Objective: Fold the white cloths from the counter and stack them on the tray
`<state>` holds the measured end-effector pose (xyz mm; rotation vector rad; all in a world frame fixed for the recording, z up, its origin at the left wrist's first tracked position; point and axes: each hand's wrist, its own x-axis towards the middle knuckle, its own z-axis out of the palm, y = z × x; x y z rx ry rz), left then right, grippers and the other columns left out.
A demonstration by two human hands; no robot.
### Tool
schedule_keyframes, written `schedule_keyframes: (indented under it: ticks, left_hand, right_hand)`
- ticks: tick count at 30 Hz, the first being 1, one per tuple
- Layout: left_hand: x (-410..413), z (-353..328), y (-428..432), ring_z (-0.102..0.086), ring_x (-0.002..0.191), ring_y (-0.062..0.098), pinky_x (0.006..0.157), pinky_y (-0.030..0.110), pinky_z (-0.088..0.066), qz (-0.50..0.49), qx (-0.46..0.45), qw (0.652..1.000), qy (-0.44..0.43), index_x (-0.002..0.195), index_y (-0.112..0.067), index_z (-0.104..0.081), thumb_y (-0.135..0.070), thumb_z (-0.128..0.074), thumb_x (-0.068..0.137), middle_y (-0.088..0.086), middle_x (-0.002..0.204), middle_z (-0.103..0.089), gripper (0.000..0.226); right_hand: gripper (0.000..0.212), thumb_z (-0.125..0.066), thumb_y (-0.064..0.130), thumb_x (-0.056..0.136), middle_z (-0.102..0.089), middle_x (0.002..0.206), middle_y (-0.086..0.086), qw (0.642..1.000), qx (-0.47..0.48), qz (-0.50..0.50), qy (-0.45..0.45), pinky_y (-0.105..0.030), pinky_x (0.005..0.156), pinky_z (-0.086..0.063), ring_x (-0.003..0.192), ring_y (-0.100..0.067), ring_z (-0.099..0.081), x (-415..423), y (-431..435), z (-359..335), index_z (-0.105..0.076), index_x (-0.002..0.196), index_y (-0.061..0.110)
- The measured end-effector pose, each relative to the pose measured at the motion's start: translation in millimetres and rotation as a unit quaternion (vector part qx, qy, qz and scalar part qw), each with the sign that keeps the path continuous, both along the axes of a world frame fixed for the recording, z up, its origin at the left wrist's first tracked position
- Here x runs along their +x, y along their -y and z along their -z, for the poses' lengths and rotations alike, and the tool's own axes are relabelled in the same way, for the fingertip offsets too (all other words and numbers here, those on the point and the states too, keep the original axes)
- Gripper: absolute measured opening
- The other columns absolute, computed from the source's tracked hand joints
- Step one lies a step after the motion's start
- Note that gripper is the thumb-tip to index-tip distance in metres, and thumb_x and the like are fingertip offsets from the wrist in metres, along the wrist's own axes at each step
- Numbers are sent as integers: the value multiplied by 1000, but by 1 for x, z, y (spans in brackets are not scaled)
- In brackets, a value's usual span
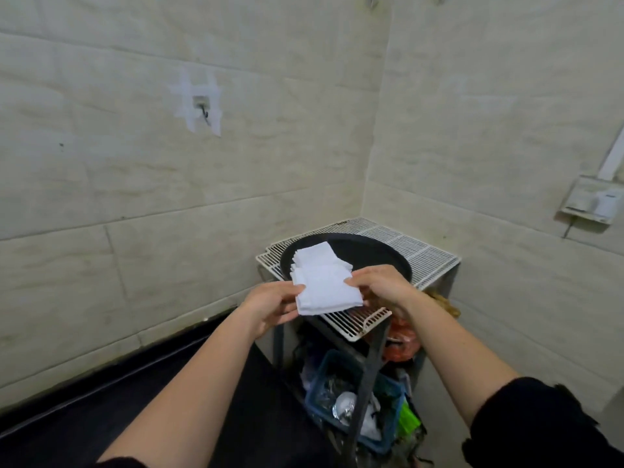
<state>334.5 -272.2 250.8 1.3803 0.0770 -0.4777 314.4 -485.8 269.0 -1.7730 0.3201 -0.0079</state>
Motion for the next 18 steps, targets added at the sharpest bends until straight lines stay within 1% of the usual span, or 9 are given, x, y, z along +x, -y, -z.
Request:
schedule_keyframes:
  ticks: [3,4,6,8,11,14,16,18]
  left_hand:
    - [35,-7,20,-57,48,6,48,17,-53,-38,9,999,8,90,-16,-64,-9,-65,88,-1,71,-64,7]
    - [45,-8,27,-57,50,7,49,17,-53,-45,9,999,11,88,-17,-63,-9,-65,88,0,72,-63,8]
    - [63,-12,39,-55,56,9,49,17,-53,-57,12,998,19,88,-16,-62,-10,-65,89,0,73,-61,7]
    - [78,-16,52,-55,54,9,50,17,-54,-68,24,997,32,88,-14,-62,-9,-66,88,1,71,-60,6]
    - [102,-21,82,-56,55,11,50,19,-55,-99,41,993,43,83,-13,-61,-7,-67,88,1,66,-60,10]
    - [124,-25,115,-60,60,15,54,21,-56,-104,68,991,47,88,-8,-65,-6,-67,88,5,71,-65,3]
    - [139,-26,138,-60,59,15,54,22,-55,-112,83,989,52,87,-6,-65,-5,-67,88,6,72,-65,2]
    - [152,-24,157,-61,59,16,55,22,-56,-126,105,985,60,85,-4,-65,-2,-68,86,7,71,-64,3]
  right_hand:
    - [13,-71,11,82,-67,79,-5,1000,-9,-24,-6,-23,53,-47,66,-14,-58,46,19,-5,-71,95,11]
    - [9,-70,11,82,-68,80,-4,999,-9,-37,-4,-24,55,-47,69,-15,-59,60,25,-7,-72,92,13]
    - [9,-70,11,83,-69,80,-3,998,-7,-55,0,-25,58,-46,70,-15,-60,84,36,-11,-72,92,13]
    - [10,-70,11,83,-67,75,-2,998,-10,-65,6,-24,57,-45,66,-13,-58,106,49,-14,-72,92,13]
    - [6,-69,10,84,-62,67,0,996,-15,-87,6,-22,53,-43,60,-12,-54,140,77,-17,-70,88,13]
    - [9,-69,9,84,-61,68,-1,995,-16,-97,2,-21,49,-43,57,-10,-54,171,110,-19,-69,92,11]
    - [12,-69,9,84,-62,69,-1,995,-16,-102,-2,-21,48,-43,57,-10,-55,190,132,-16,-69,96,10]
    - [16,-69,9,84,-65,74,-2,995,-19,-101,-12,-21,50,-45,61,-11,-58,206,150,-11,-70,100,8]
